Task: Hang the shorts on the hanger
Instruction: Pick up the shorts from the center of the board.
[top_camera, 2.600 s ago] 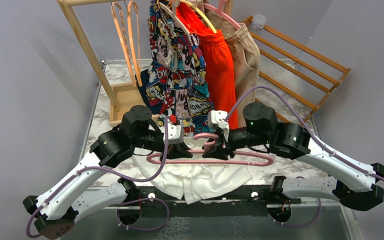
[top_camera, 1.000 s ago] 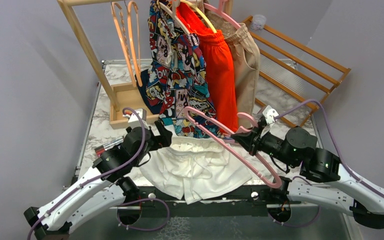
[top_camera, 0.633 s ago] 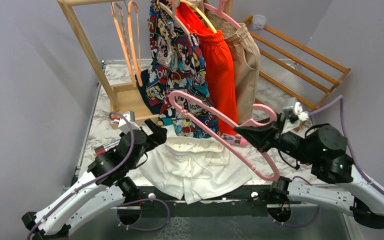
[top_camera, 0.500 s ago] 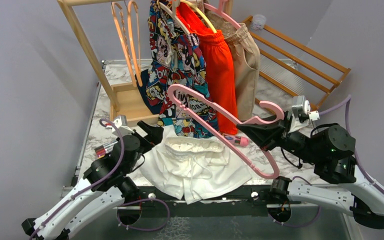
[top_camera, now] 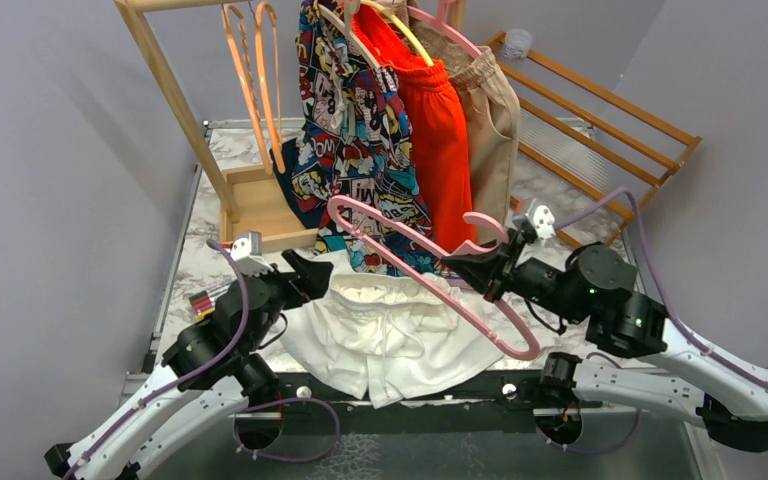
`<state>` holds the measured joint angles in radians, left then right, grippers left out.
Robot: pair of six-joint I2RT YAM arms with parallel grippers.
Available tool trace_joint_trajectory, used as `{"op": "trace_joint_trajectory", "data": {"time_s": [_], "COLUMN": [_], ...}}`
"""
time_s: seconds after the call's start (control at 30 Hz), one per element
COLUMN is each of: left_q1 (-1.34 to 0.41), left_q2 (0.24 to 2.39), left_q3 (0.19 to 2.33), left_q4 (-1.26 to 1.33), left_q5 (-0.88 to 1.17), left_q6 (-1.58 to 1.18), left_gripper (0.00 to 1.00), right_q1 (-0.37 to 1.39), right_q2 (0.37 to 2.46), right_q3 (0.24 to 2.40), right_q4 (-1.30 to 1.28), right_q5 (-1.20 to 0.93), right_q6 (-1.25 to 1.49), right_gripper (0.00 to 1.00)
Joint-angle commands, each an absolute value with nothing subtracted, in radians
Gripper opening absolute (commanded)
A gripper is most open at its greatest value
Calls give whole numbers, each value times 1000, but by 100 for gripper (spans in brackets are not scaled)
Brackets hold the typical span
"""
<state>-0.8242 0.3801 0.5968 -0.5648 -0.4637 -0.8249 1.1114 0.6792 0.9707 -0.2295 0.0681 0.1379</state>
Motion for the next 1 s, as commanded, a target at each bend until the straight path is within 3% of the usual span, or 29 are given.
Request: {"op": "trace_joint_trajectory", "data": {"time_s": [0.0,0.27,0.63,0.8,0.97], "left_q1": [-823,-823,-823,-822,-822], "left_q2": [381,669,665,673,736], "left_q3": [575,681,681,666,675], "left_q4": [-561,-721,-683,-677,-672], "left_q5": [-441,-531,-470,-432,-434], "left_q6": [-839,-991,-777,-776,-767], "left_gripper": [99,99,98,88,70], "right_q1": [1112,1111,1112,1112,1111], "right_q2": [713,724,663,667,685], "right_q3": [913,849,799,794,798], "right_q4": [-230,-214,-271,-285,-275], "right_q5": [173,157,168,180,159], "right_q6": [128,151,178,180,179], "right_gripper": [1,1,1,1,1]}}
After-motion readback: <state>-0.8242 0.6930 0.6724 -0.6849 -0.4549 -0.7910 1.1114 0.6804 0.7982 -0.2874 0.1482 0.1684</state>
